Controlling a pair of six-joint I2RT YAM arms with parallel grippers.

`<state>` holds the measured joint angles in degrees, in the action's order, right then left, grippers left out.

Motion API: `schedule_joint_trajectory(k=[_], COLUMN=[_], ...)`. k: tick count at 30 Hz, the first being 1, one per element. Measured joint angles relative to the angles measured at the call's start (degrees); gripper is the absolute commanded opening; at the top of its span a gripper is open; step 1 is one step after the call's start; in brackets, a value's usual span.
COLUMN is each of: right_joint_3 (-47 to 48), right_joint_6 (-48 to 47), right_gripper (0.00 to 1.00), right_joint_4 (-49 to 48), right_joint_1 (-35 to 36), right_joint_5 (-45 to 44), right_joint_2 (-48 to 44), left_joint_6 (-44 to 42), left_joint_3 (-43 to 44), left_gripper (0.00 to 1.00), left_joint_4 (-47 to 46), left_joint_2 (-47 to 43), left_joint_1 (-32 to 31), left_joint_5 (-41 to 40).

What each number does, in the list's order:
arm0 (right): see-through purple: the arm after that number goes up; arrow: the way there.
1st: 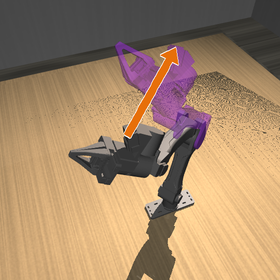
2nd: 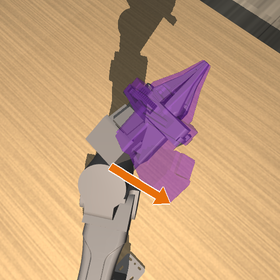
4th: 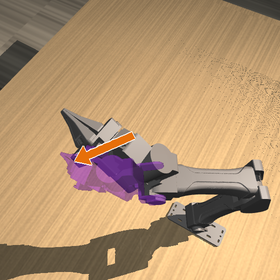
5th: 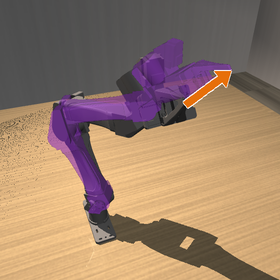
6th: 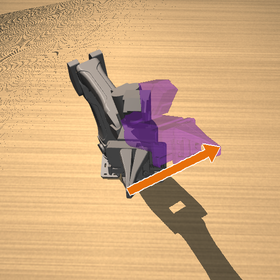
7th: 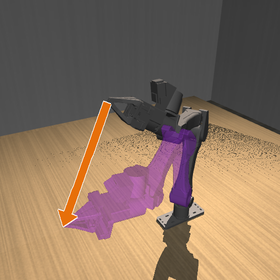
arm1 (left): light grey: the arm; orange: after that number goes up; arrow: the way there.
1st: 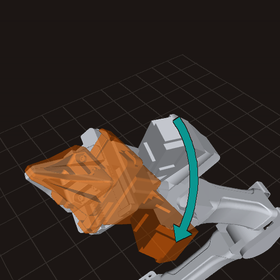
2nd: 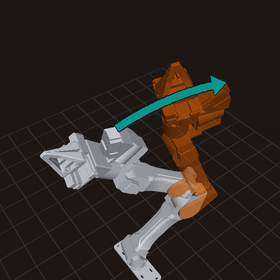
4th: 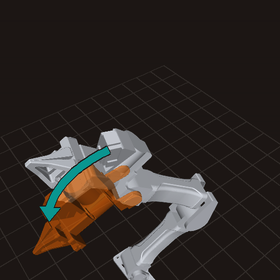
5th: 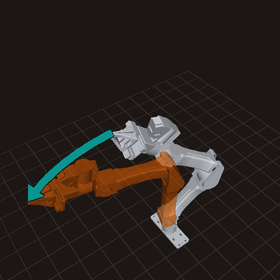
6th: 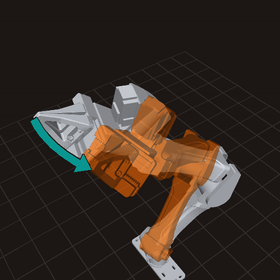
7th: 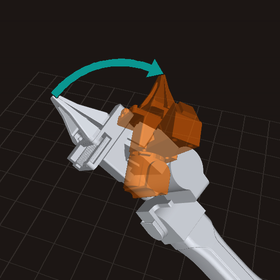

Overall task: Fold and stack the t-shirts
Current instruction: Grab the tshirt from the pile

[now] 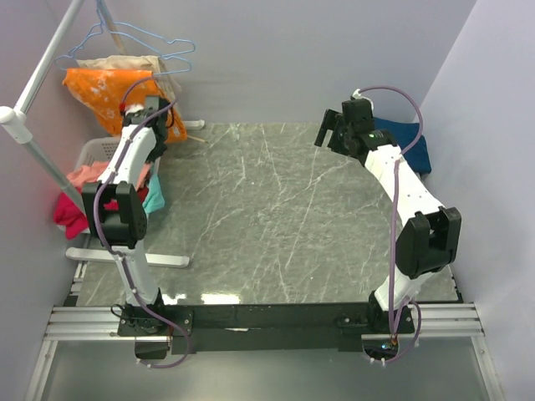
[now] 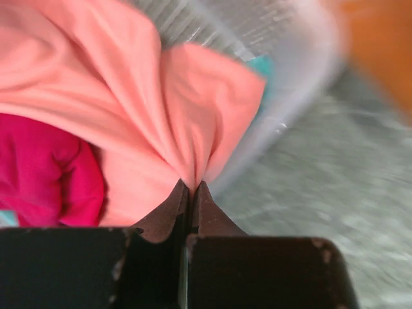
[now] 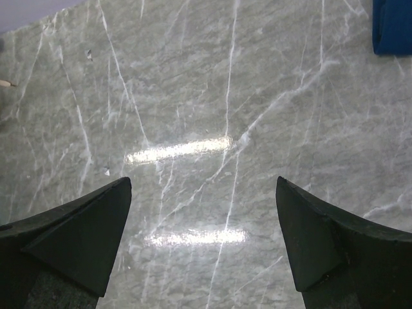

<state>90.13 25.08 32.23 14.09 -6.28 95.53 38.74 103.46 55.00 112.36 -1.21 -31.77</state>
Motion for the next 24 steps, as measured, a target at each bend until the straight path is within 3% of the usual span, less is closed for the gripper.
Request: schedule_joint_trajectory(k=[7, 13, 19, 24], right_joint_3=[1.5, 1.6, 1.6, 1.4], right_joint_6=[0.8, 1.1, 1.5, 2.1], right_gripper=[0.98, 0.98, 0.97, 0.97], right_joint_4=[0.4, 0.4, 0.4, 0.2], right_joint_1=[0.0, 0.0, 0.0, 0.0], right_joint_5=[0.9, 1.2, 1.4, 2.2], right_joint_2=[1.2, 1.2, 1.2, 1.2], left_joint_6=[-1.7, -4.1, -13.0, -19.4], left_joint_3=[13.0, 17.3, 18.9, 24.8], left_gripper=[0.01, 0.01, 0.01, 0.01], left_joint_4=[4.6, 6.2, -2.0, -13.6], left_joint_2=[-2.3, -6.0, -12.5, -14.5], left_joint_1=[-10.1, -16.1, -20.0, -21.5], left_joint_5=[-5.9, -8.0, -7.6, -20.5])
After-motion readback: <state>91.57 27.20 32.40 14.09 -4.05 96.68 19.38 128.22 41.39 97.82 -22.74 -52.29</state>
